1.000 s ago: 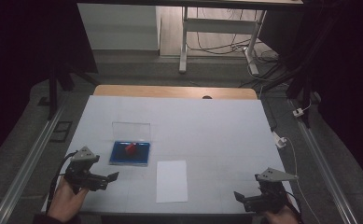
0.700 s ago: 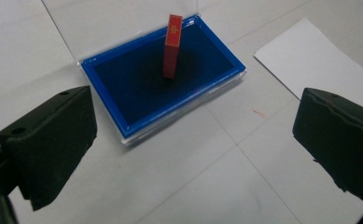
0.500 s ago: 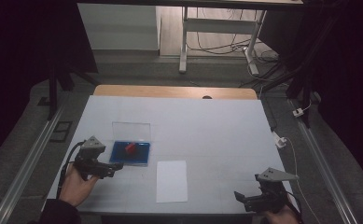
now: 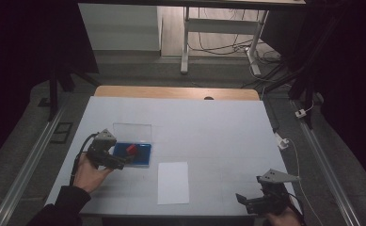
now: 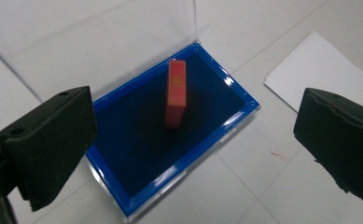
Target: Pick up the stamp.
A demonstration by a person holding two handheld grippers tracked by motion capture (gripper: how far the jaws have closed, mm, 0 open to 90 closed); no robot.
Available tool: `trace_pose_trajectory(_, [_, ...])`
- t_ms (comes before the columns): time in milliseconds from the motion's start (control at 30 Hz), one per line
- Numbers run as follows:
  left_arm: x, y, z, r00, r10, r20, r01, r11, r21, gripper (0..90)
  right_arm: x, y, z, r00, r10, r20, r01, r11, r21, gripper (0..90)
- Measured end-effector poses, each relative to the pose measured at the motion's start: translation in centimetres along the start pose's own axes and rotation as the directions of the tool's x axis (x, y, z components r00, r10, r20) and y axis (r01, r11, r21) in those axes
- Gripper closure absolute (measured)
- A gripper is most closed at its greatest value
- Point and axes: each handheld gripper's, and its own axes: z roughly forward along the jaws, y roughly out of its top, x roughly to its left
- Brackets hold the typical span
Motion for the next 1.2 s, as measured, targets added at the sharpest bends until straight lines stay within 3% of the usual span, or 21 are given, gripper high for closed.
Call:
trace_pose_trajectory(300, [0.1, 1.0, 2.2, 0.9993, 0.033, -0.016, -0.032, 0.9987, 0.041, 0.5, 0.0, 0.0, 0.0, 1.0, -0.004, 0.0, 0.004, 1.0, 0.005, 0.0])
trace_pose_trajectory(400, [0.1, 1.2, 2.6, 0.9989, 0.033, -0.034, -0.032, 0.998, 0.055, 5.8, 0.0, 0.0, 0.0, 1.0, -0.007, 0.0, 0.007, 1.0, 0.007, 0.0])
trace_pose_trajectory(467, [0.1, 1.3, 2.7, 0.9981, 0.048, -0.038, -0.045, 0.9969, 0.064, 11.4, 0.1, 0.0, 0.1, 1.0, -0.009, 0.001, 0.009, 1.0, 0.01, 0.0])
trace_pose_trajectory(500, [0.1, 1.2, 2.7, 0.9978, 0.055, -0.038, -0.052, 0.996, 0.073, 22.1, 0.1, 0.0, 0.1, 0.9999, -0.01, 0.001, 0.01, 1.0, 0.012, 0.0])
trace_pose_trajectory(567, [0.1, 1.2, 2.9, 0.9961, 0.071, -0.053, -0.066, 0.9936, 0.092, 26.1, 0.1, 0.0, 0.1, 0.9999, -0.01, 0.0, 0.01, 1.0, 0.011, 0.0])
trace_pose_trajectory(633, [0.1, 1.2, 3.0, 0.9951, 0.077, -0.061, -0.07, 0.9913, 0.111, 38.3, 0.2, 0.0, 0.1, 0.9999, -0.014, -0.001, 0.014, 1.0, 0.013, 0.0])
trace_pose_trajectory(667, [0.1, 1.3, 3.1, 0.995, 0.077, -0.063, -0.07, 0.991, 0.114, 38.3, 0.2, 0.0, 0.1, 0.9999, -0.014, -0.001, 0.014, 1.0, 0.013, 0.0])
trace_pose_trajectory(833, [0.2, 1.5, 3.1, 0.9948, 0.072, -0.073, -0.062, 0.9902, 0.125, 58.1, 0.2, 0.0, 0.1, 0.9999, -0.016, -0.001, 0.016, 1.0, 0.015, 0.0])
trace_pose_trajectory(1000, [0.3, 1.6, 3.1, 0.9959, 0.062, -0.066, -0.053, 0.9897, 0.133, 68.5, 0.2, 0.0, 0.1, 0.9998, -0.019, 0.0, 0.019, 1.0, 0.017, 0.0])
trace_pose_trajectory(1033, [0.2, 1.6, 3.1, 0.9962, 0.062, -0.062, -0.053, 0.9895, 0.134, 74.8, 0.2, 0.0, 0.2, 0.9998, -0.022, 0.001, 0.022, 1.0, 0.019, 0.0])
trace_pose_trajectory(1200, [0.1, 1.8, 3.2, 0.9961, 0.057, -0.067, -0.047, 0.988, 0.147, 79.3, 0.2, 0.0, 0.1, 0.9998, -0.021, 0.001, 0.021, 1.0, 0.018, 0.0])
